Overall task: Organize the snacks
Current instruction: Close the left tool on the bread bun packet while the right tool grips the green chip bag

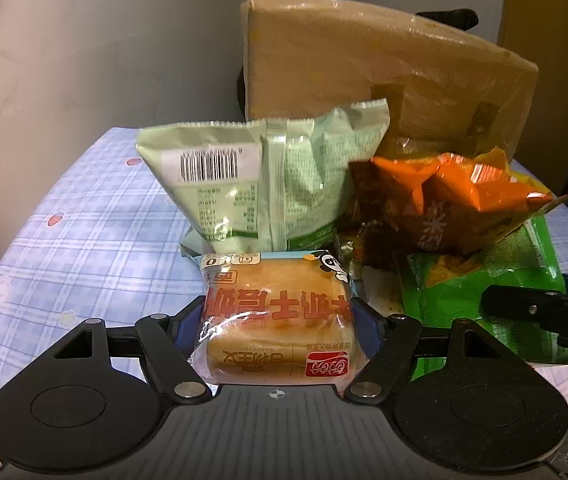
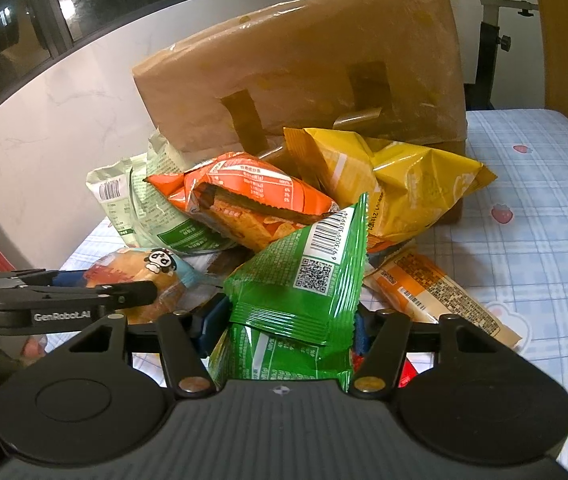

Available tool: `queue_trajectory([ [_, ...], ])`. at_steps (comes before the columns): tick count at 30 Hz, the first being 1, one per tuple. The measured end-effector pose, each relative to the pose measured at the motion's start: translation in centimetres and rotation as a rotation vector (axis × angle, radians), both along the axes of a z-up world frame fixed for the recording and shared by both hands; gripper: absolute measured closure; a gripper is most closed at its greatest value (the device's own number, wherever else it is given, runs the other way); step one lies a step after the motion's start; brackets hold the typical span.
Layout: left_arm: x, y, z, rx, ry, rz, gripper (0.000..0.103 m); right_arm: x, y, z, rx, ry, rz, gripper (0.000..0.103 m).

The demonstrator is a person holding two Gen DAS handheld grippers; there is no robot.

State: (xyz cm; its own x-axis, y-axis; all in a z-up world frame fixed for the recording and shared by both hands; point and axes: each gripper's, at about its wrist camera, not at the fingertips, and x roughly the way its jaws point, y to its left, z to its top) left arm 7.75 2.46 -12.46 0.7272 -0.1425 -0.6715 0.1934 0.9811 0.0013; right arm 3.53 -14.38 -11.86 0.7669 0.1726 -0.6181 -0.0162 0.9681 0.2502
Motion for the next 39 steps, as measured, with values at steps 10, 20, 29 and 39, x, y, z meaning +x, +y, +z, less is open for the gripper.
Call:
queue_trajectory([
  [10,-1.8,0.6,1.6,-0.034,-0.029,0.007,0.026,-0.6,0.2,0.9,0.017,0.008,-0.015,0.044],
  [20,-2.9,1.3,2.4,-0.057,-0.043,0.017,0.026,-1.3,0.5,1.6,0.009,-0.002,-0.009,0.045],
  [29,-3.6,0.9,3.3,-0.066,-0.079,0.017,0.026,-2.5,0.0,2.8,0.003,-0.011,-0.037,0.045],
  [39,-4.2,1.0,3.6,-0.069,-0.100,0.013,0.026,-3.1,0.0,3.4,0.010,-0.021,-0.045,0.046],
])
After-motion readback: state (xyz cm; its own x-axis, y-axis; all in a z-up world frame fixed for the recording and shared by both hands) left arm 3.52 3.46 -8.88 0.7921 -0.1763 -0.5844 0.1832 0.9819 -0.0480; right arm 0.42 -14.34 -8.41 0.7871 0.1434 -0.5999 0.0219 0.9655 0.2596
